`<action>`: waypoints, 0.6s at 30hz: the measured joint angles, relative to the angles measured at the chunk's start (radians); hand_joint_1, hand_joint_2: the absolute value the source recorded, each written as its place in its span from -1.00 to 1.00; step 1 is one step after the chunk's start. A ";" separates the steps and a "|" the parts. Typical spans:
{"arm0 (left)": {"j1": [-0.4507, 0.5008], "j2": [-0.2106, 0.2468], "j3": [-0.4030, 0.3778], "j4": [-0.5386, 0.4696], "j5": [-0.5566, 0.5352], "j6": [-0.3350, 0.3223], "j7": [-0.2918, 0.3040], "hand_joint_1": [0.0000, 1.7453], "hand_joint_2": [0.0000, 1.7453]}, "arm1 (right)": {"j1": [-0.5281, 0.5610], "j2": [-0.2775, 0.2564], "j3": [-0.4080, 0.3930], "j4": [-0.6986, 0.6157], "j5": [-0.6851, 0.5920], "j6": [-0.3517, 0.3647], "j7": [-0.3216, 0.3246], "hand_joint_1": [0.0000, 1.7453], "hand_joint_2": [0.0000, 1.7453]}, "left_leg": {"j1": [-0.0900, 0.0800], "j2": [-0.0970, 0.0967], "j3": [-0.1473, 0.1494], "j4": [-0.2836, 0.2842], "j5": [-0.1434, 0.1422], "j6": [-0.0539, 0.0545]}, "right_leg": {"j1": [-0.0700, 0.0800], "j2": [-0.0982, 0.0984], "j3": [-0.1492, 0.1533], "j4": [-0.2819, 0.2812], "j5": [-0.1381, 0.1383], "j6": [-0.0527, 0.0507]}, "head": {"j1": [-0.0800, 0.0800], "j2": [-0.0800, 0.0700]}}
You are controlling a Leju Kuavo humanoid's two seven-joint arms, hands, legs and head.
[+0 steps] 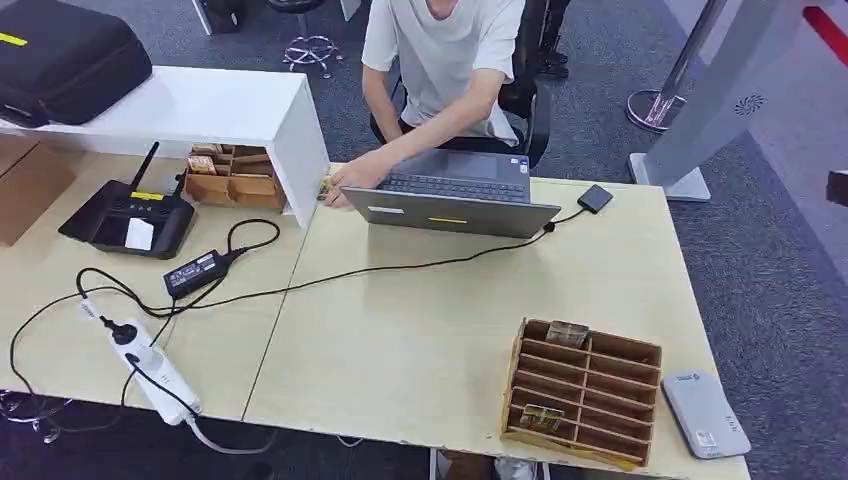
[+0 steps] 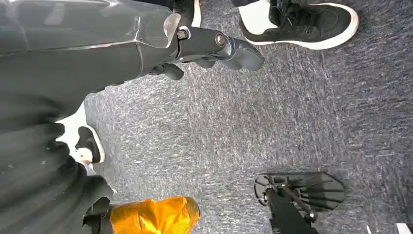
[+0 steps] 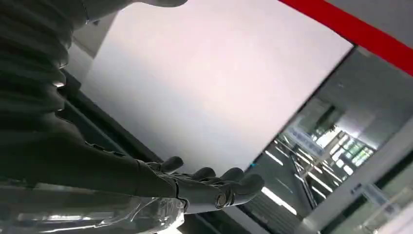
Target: Pass the card to the sensor for recognition and then transmit it.
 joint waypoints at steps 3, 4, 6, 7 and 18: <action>0.002 0.001 0.000 0.000 0.000 0.000 0.000 -1.00 1.00 | 0.054 -0.037 -0.017 0.006 -0.019 0.023 0.023 -1.00 1.00 | 0.000 0.000 0.000 0.000 0.000 0.000 | 0.000 0.000 0.000 0.000 0.000 0.000 | 0.000 0.000; 0.002 0.001 0.000 0.000 0.000 0.000 0.000 -1.00 1.00 | 0.074 -0.048 -0.025 0.008 -0.030 0.031 0.031 -1.00 1.00 | 0.000 0.000 0.000 0.000 0.000 0.000 | 0.000 0.000 0.000 0.000 0.000 0.000 | 0.000 0.000; 0.002 0.001 0.000 0.000 0.000 0.000 0.000 -1.00 1.00 | 0.124 -0.071 -0.044 0.013 -0.056 0.044 0.048 -1.00 1.00 | 0.000 0.000 0.000 0.000 0.000 0.000 | 0.000 0.000 0.000 0.000 0.000 0.000 | 0.000 0.000; 0.002 0.001 0.000 0.000 -0.001 0.000 0.000 -1.00 1.00 | 0.150 -0.082 -0.056 0.015 -0.072 0.048 0.055 -1.00 1.00 | 0.000 0.000 0.000 0.000 0.000 0.000 | 0.000 0.000 0.000 0.000 0.000 0.000 | 0.000 0.000; 0.010 0.002 0.000 0.000 -0.008 -0.001 0.000 -1.00 1.00 | 0.494 -0.125 -0.194 0.031 -0.226 0.030 0.102 -1.00 1.00 | 0.000 -0.001 -0.002 -0.001 -0.001 0.002 | 0.000 -0.002 0.000 0.000 -0.001 0.001 | 0.000 0.000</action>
